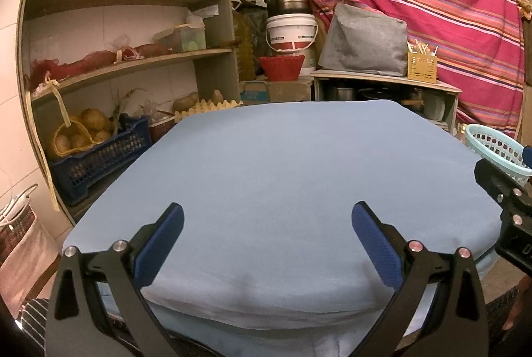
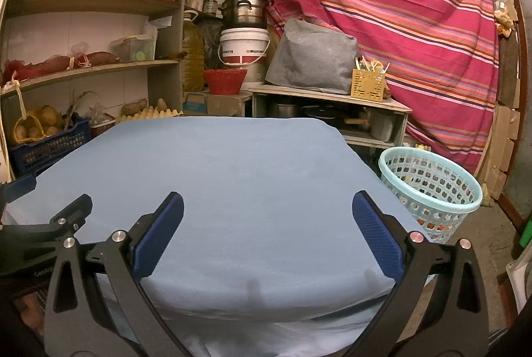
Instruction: Collect trash
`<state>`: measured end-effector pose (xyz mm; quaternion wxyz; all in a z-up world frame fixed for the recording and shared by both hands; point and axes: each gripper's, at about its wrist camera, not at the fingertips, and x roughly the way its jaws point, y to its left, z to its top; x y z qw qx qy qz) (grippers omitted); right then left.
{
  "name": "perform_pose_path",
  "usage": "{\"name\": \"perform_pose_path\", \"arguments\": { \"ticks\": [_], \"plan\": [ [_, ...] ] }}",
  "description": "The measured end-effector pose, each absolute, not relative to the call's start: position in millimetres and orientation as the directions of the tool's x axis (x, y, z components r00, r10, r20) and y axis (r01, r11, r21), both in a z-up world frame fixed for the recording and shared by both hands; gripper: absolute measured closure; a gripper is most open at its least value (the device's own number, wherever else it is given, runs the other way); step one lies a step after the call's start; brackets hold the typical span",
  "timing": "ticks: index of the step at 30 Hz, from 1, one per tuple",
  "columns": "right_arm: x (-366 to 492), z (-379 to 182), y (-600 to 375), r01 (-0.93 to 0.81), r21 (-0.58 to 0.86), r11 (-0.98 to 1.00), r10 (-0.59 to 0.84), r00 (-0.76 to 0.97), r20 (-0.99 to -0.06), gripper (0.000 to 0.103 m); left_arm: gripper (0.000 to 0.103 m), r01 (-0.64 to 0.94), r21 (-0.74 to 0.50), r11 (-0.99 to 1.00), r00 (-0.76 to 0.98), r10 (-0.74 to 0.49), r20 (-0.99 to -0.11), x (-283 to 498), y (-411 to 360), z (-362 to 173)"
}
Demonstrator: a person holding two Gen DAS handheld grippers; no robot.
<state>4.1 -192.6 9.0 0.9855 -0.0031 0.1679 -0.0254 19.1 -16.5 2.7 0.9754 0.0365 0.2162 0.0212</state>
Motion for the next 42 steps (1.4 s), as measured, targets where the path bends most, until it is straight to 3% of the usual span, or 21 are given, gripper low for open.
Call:
{"name": "perform_pose_path", "arguments": {
  "ticks": [42],
  "plan": [
    [7, 13, -200, 0.058, -0.023, 0.998, -0.063, 0.941, -0.333, 0.004, 0.004, -0.032, 0.078, 0.996, 0.907, 0.062, -0.418, 24, -3, 5]
  ]
}}
